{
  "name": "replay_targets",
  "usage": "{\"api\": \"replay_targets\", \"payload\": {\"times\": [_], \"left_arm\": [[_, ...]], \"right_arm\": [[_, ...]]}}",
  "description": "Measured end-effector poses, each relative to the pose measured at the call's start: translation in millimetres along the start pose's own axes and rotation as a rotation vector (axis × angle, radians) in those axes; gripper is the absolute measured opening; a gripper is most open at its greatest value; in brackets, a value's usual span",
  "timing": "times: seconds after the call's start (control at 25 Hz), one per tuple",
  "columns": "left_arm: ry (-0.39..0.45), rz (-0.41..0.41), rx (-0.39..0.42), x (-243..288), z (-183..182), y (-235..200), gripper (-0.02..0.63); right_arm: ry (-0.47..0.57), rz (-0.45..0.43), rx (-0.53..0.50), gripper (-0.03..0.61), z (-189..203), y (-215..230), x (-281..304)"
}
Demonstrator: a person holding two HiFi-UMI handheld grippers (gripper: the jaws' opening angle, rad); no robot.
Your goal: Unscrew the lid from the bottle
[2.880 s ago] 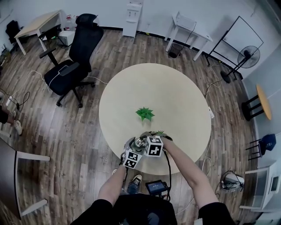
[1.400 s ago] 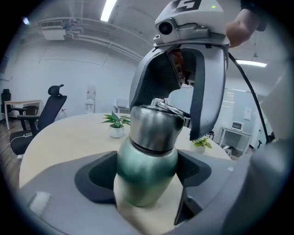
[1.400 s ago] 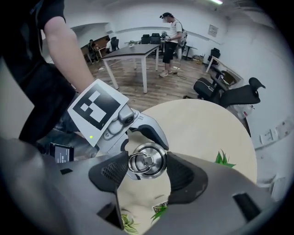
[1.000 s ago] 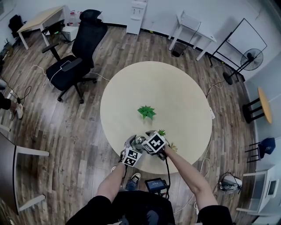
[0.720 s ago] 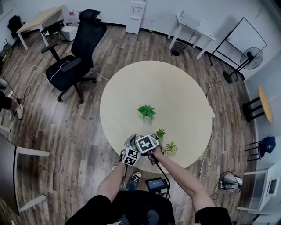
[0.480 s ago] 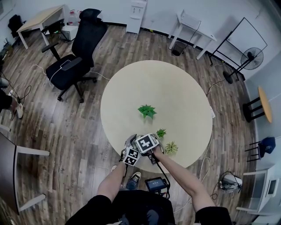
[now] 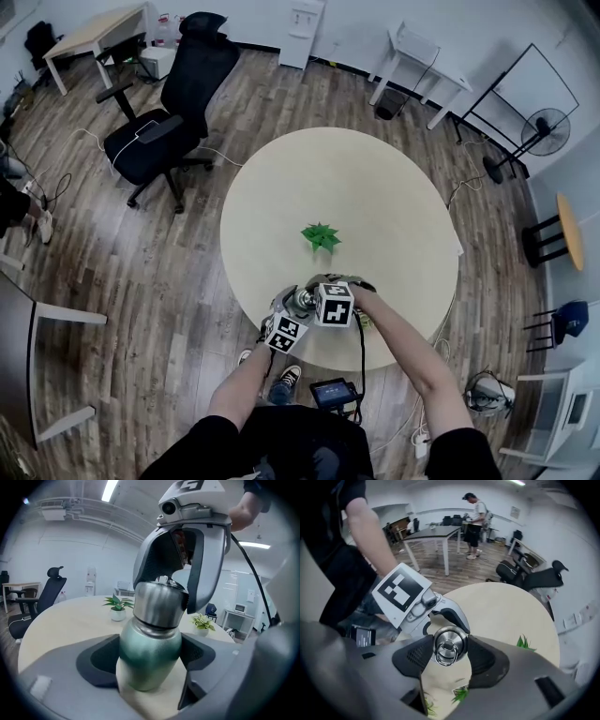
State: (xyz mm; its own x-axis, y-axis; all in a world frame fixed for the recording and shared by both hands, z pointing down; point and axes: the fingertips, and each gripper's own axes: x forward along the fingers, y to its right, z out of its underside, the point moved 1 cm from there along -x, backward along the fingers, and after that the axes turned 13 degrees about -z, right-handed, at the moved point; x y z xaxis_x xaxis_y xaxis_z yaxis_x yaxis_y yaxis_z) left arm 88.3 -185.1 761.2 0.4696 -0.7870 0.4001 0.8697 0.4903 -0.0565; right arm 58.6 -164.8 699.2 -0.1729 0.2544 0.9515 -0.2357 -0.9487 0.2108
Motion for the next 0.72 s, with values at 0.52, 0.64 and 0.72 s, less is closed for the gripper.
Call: {"api": "replay_targets", "payload": {"times": [0.52,0.64,0.72], "left_arm": [[0.003,-0.005,0.005,0.0,2.8,-4.3,0.382],[-0.001,-0.007,0.006,-1.1,3.3,-5.1,0.382],[-0.002,-0.006,0.008,-0.8,2.4,-5.1,0.382]], "right_arm": [[0.408,0.153,0.272,0.233,8.2,5.1,-54.0],[0.592,0.292,0.409,0.233,16.0,0.9,-71.7],[0.696,0.396,0.494,0.233,24.2,-2.7,-81.3]]}}
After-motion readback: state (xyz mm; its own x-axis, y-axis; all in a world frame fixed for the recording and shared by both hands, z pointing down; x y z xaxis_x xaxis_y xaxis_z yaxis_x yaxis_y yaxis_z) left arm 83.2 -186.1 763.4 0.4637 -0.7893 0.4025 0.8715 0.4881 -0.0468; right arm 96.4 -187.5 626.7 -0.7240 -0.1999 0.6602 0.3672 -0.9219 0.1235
